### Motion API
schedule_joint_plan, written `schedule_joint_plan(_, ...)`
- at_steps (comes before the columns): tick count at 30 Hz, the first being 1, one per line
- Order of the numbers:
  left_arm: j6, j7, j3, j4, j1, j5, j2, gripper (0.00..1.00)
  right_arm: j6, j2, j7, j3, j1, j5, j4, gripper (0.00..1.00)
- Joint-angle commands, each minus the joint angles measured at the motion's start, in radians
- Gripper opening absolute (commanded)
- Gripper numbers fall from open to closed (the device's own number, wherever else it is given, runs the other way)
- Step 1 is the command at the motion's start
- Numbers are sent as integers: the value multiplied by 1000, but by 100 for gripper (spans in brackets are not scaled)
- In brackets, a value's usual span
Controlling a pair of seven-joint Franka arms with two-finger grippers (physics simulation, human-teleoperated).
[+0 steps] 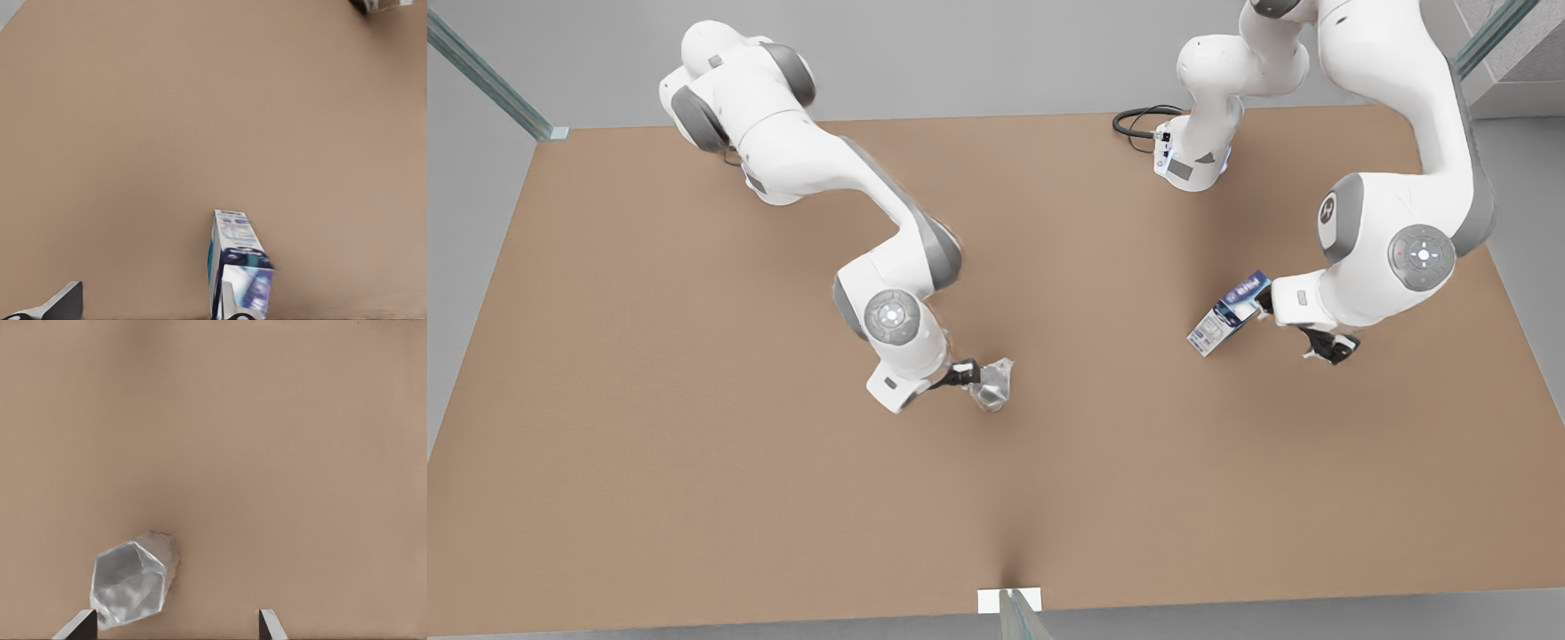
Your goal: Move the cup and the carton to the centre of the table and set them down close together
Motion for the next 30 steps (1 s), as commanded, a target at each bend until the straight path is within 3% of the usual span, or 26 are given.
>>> schedule_joint_plan(1, 20, 2, 0, -31, -2, 4, -14, 100, -1, -6, -2, -1, -11, 1, -6, 100)
schedule_joint_plan(5, 188, -14, 2, -293, -2, -4, -125, 100, -4, -141, -6, -13, -197, -71, -164, 100)
schedule_joint_plan(7, 177, -66, 2, -344, -5, -7, -154, 100, -104, -204, -32, -11, -317, -70, -170, 100)
schedule_joint_plan(12, 189, -78, 0, -438, -7, -7, -188, 100, -130, -229, -359, -13, -521, -64, -138, 100)
schedule_joint_plan(17, 246, -71, 0, -491, -8, -4, -175, 100, -91, -460, -456, -27, -508, -61, -426, 100)
schedule_joint_plan(30, 258, -34, 2, -513, -20, 7, -89, 100, -58, -420, -485, -22, -507, -65, -411, 100)
